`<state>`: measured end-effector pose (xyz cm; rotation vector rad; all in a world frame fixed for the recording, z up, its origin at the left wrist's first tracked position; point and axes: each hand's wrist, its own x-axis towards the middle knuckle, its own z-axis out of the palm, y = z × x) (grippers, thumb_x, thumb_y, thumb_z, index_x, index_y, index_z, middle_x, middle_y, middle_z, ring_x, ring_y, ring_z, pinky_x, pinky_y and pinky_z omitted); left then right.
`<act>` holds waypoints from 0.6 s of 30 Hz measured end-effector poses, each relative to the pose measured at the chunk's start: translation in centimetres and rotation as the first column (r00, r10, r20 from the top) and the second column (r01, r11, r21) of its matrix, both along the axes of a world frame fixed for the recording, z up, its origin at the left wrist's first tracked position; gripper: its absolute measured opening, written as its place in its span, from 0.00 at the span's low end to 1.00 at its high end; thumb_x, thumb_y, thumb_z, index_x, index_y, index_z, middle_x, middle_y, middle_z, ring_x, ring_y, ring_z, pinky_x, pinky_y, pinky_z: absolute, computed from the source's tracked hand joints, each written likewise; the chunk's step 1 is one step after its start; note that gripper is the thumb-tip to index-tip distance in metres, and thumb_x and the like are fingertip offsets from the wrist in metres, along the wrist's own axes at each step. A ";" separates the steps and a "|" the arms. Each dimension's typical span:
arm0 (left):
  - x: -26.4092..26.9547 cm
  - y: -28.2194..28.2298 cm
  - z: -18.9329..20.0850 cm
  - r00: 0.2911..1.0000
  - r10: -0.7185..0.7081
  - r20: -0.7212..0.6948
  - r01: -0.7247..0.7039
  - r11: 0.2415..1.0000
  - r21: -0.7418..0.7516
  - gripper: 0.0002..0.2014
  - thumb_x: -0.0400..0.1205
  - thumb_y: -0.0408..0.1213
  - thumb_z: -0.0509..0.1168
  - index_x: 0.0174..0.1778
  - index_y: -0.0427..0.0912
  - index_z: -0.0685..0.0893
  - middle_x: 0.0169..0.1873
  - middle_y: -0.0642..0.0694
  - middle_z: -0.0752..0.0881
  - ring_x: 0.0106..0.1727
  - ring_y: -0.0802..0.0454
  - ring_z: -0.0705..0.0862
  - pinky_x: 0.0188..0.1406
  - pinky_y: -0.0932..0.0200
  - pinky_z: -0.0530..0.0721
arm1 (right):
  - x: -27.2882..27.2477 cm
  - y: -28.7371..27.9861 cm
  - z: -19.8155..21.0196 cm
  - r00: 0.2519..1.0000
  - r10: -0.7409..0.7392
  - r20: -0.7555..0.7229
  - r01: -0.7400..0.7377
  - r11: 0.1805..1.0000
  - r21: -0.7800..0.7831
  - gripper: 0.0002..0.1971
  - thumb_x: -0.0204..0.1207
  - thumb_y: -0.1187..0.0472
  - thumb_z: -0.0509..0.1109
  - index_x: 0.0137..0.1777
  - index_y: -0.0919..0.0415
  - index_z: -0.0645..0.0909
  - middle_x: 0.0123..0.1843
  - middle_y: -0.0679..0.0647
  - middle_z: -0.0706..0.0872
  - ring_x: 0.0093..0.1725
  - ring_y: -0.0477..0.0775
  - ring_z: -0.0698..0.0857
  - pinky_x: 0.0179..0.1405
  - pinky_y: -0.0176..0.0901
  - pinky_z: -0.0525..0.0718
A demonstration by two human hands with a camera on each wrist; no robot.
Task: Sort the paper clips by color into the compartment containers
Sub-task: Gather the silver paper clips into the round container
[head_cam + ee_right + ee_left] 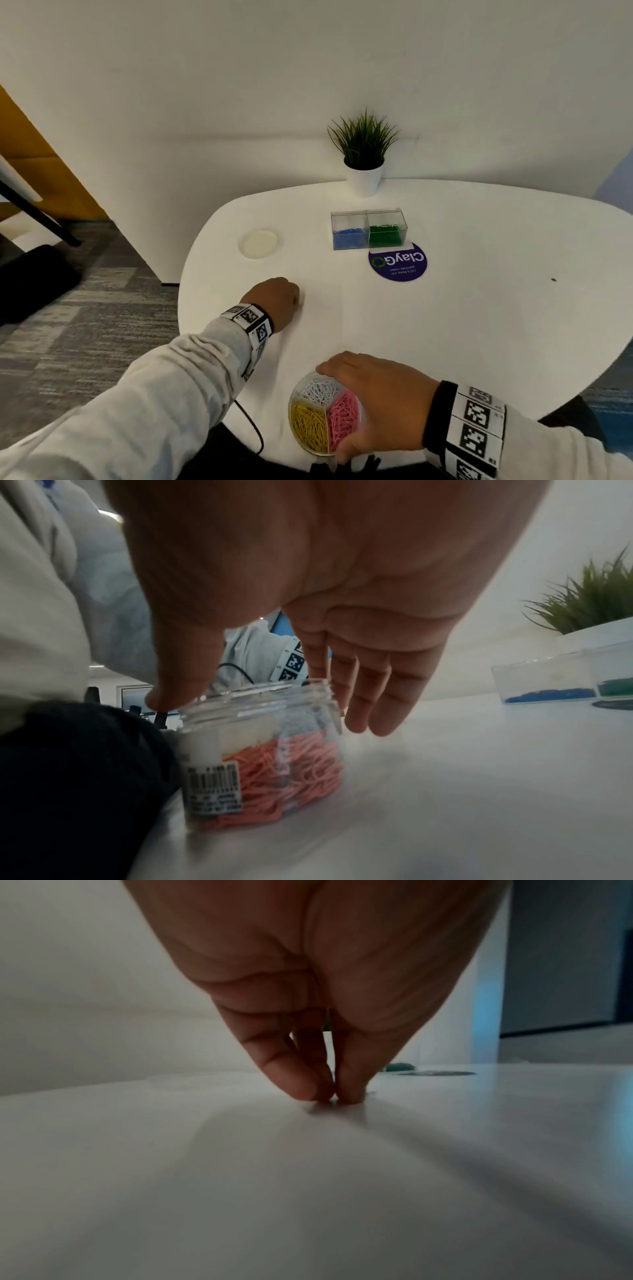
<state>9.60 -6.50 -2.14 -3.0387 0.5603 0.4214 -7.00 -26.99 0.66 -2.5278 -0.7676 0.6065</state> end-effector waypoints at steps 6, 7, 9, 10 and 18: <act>-2.8 1.2 2.3 0.993 -0.110 -0.053 0.113 0.992 0.054 0.09 0.81 0.46 0.59 0.51 0.48 0.81 0.52 0.50 0.84 0.52 0.49 0.83 0.50 0.55 0.81 | 0.6 -0.4 -0.2 0.997 -0.073 0.004 0.073 0.997 0.035 0.54 0.57 0.28 0.79 0.81 0.41 0.56 0.77 0.35 0.67 0.73 0.39 0.71 0.74 0.42 0.73; -3.5 1.4 3.0 0.993 -0.108 -0.036 0.107 0.993 -0.045 0.06 0.79 0.46 0.61 0.46 0.51 0.81 0.47 0.55 0.84 0.47 0.54 0.82 0.46 0.58 0.80 | 0.8 -0.5 -0.3 0.995 -0.101 -0.003 0.101 0.994 0.044 0.54 0.57 0.28 0.79 0.81 0.40 0.57 0.76 0.34 0.67 0.72 0.39 0.71 0.73 0.42 0.74; -5.2 1.4 4.4 0.994 -0.113 -0.004 0.107 0.952 -0.286 0.02 0.77 0.45 0.64 0.39 0.55 0.79 0.39 0.58 0.83 0.39 0.61 0.80 0.41 0.62 0.80 | 1.3 -0.6 -0.4 0.988 -0.151 -0.019 0.152 0.987 0.060 0.55 0.55 0.28 0.79 0.80 0.39 0.57 0.75 0.34 0.68 0.71 0.40 0.73 0.72 0.43 0.76; -6.1 1.2 4.9 0.990 -0.144 -0.008 0.130 0.918 -0.375 0.02 0.77 0.44 0.65 0.39 0.56 0.80 0.38 0.59 0.83 0.39 0.61 0.81 0.41 0.62 0.81 | 1.5 -0.7 -0.5 0.985 -0.172 -0.027 0.174 0.983 0.067 0.55 0.54 0.28 0.79 0.80 0.39 0.57 0.75 0.35 0.69 0.71 0.40 0.73 0.71 0.43 0.76; -4.5 1.1 2.0 0.975 -0.197 0.101 0.220 0.802 -0.556 0.06 0.82 0.40 0.71 0.50 0.56 0.91 0.44 0.59 0.85 0.45 0.62 0.84 0.50 0.62 0.81 | 2.1 -1.1 -0.4 0.976 -0.212 -0.046 0.215 0.974 0.072 0.54 0.55 0.29 0.79 0.80 0.39 0.58 0.74 0.34 0.69 0.69 0.39 0.74 0.69 0.41 0.77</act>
